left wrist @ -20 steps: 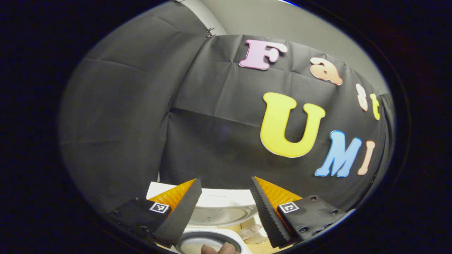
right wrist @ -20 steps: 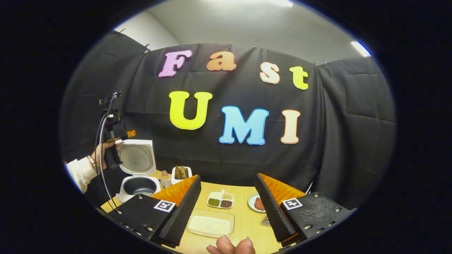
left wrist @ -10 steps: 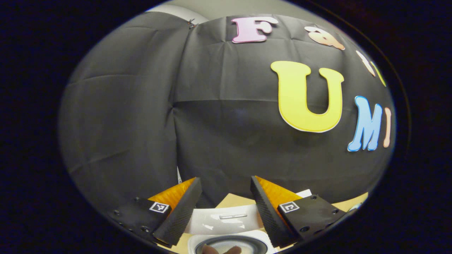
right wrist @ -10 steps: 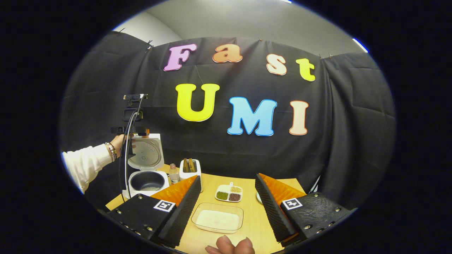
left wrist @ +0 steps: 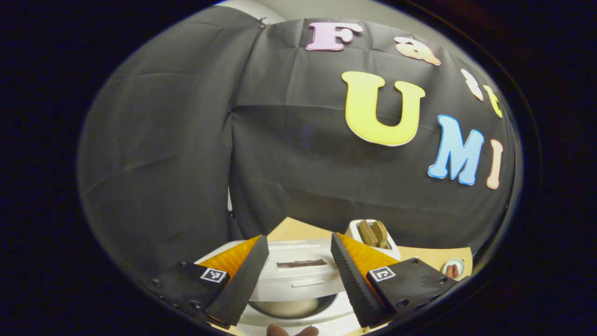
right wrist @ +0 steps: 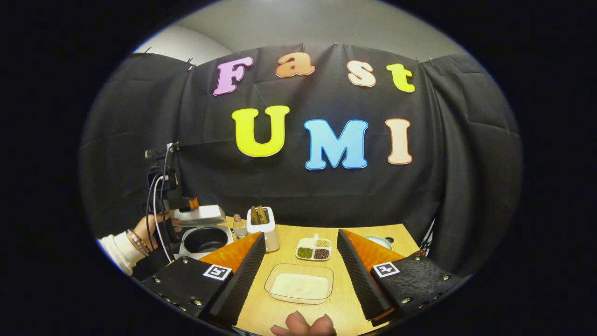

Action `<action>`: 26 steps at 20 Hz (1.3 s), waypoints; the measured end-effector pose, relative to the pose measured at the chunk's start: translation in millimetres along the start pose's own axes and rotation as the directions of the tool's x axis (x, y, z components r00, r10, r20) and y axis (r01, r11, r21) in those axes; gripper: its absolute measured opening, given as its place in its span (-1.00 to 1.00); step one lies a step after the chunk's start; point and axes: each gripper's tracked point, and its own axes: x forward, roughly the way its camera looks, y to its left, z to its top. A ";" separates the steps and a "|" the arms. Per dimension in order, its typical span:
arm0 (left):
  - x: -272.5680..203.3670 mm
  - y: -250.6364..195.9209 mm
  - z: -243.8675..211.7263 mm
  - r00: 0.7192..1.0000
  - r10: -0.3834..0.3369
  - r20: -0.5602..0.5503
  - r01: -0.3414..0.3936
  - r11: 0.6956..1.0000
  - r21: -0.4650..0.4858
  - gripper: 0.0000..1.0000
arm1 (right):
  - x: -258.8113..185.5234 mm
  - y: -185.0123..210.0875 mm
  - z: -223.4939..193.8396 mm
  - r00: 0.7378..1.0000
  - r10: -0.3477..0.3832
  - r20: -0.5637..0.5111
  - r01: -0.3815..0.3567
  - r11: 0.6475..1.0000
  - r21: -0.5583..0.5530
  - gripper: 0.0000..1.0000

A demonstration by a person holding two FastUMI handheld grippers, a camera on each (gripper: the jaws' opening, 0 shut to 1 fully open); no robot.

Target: Close the left gripper, press the button to open the rice cooker; take a wooden spoon from the chopstick holder with the right hand, scoop a spoonful of rice and pour it into the rice cooker, then put the wooden spoon back into the chopstick holder.

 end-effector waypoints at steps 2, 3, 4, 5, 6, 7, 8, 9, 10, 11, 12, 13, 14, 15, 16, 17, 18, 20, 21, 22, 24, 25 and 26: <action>-2.2 -2.2 -35.6 0.999 0.011 -0.051 -0.011 1.000 0.010 0.86 | -0.1 2.1 -0.8 1.000 0.009 -0.002 -0.009 1.000 0.005 0.89; -0.2 -3.0 -44.3 0.998 0.021 -0.066 -0.019 0.999 0.026 0.90 | -0.4 2.5 -3.3 1.000 0.011 -0.006 -0.011 1.000 0.006 0.89; -0.3 -3.1 -59.0 0.997 0.030 -0.075 -0.027 0.999 0.047 0.87 | -0.8 3.7 -4.4 1.000 0.015 -0.008 -0.015 1.000 0.009 0.89; -1.0 -3.0 -70.6 0.996 0.043 -0.083 -0.037 0.997 0.067 0.87 | -1.1 5.4 -6.1 1.000 0.020 -0.012 -0.020 1.000 0.010 0.89; -0.5 -5.8 -78.0 0.994 0.055 -0.094 -0.047 0.995 0.085 0.93 | -1.5 6.5 -7.8 1.000 0.023 -0.017 -0.023 1.000 0.009 0.89; 0.0 -4.6 -86.3 0.992 0.067 -0.105 -0.057 0.993 0.101 0.93 | -2.6 6.9 -9.1 0.999 0.025 -0.020 -0.024 1.000 0.006 0.89; 1.9 -4.1 -94.3 0.990 0.078 -0.115 -0.066 0.992 0.106 0.90 | -4.7 6.7 -9.8 0.999 0.025 -0.021 -0.025 1.000 0.004 0.89; 2.6 -4.5 -103.1 0.988 0.085 -0.130 -0.071 0.992 0.106 0.87 | -5.3 5.7 -10.2 0.999 0.024 -0.022 -0.024 1.000 0.006 0.89; 1.5 -4.3 -112.5 0.985 0.089 -0.148 -0.073 0.991 0.108 0.89 | -5.2 4.1 -11.0 0.999 0.023 -0.024 -0.023 1.000 0.011 0.89; -1.5 -3.8 -123.5 0.980 0.093 -0.173 -0.074 0.991 0.112 0.91 | -6.2 3.0 -12.4 0.999 0.022 -0.028 -0.021 1.000 0.017 0.89; -4.7 -3.9 -130.5 0.976 0.098 -0.194 -0.076 0.990 0.115 0.93 | -6.9 1.0 -12.2 0.999 0.020 -0.028 -0.019 1.000 0.023 0.89; -3.2 -2.3 -128.6 0.979 0.097 -0.181 -0.076 0.990 0.118 0.90 | -8.7 -1.4 -12.5 0.999 0.016 -0.029 -0.015 1.000 0.028 0.89; 0.9 -1.5 -129.1 0.981 0.093 -0.168 -0.075 0.991 0.107 0.96 | -9.1 -2.9 -12.6 0.999 0.013 -0.031 -0.012 0.999 0.035 0.89; -1.7 -3.1 -132.0 0.981 0.091 -0.173 -0.076 0.993 0.090 0.93 | -10.5 -3.0 -14.1 0.999 0.013 -0.035 -0.012 0.999 0.045 0.89; -0.7 -2.8 -131.5 0.982 0.088 -0.169 -0.075 0.994 0.083 0.94 | -11.7 -2.7 -14.7 0.999 0.015 -0.037 -0.013 0.998 0.056 0.89; -2.4 -2.2 -132.9 0.982 0.085 -0.170 -0.072 0.994 0.083 0.90 | -12.0 -2.1 -16.0 0.999 0.016 -0.040 -0.013 0.998 0.064 0.89; 0.0 -2.2 -133.4 0.982 0.086 -0.166 -0.073 0.994 0.080 0.91 | -12.8 -2.3 -16.7 0.999 0.014 -0.040 -0.011 0.998 0.067 0.89; 0.1 -1.5 -131.6 0.985 0.088 -0.149 -0.074 0.993 0.097 1.00 | -13.9 -0.9 -16.2 0.999 0.021 -0.039 -0.018 0.997 0.076 0.89; -0.1 -2.1 -131.1 0.986 0.086 -0.144 -0.072 0.992 0.101 1.00 | -15.5 0.9 -14.7 0.999 0.024 -0.038 -0.021 0.997 0.080 0.89; 0.1 -3.0 -127.9 0.987 0.081 -0.142 -0.068 0.993 0.094 0.96 | -16.7 0.6 -13.7 0.999 0.023 -0.035 -0.020 0.996 0.083 0.89; -6.8 -9.3 -129.3 0.978 0.044 -0.202 -0.027 0.996 0.085 0.95 | -20.2 -3.2 -8.0 1.000 0.015 -0.021 -0.014 0.997 0.073 0.89; -14.4 -13.6 -132.9 0.972 0.018 -0.236 -0.006 0.999 0.050 1.00 | -23.2 -6.6 -8.5 1.000 0.006 -0.017 -0.005 0.998 0.064 0.89; -23.8 -18.7 -134.4 0.967 0.010 -0.254 -0.009 1.000 0.008 1.00 | -24.7 -9.3 -8.8 1.000 0.000 -0.020 0.001 0.998 0.059 0.89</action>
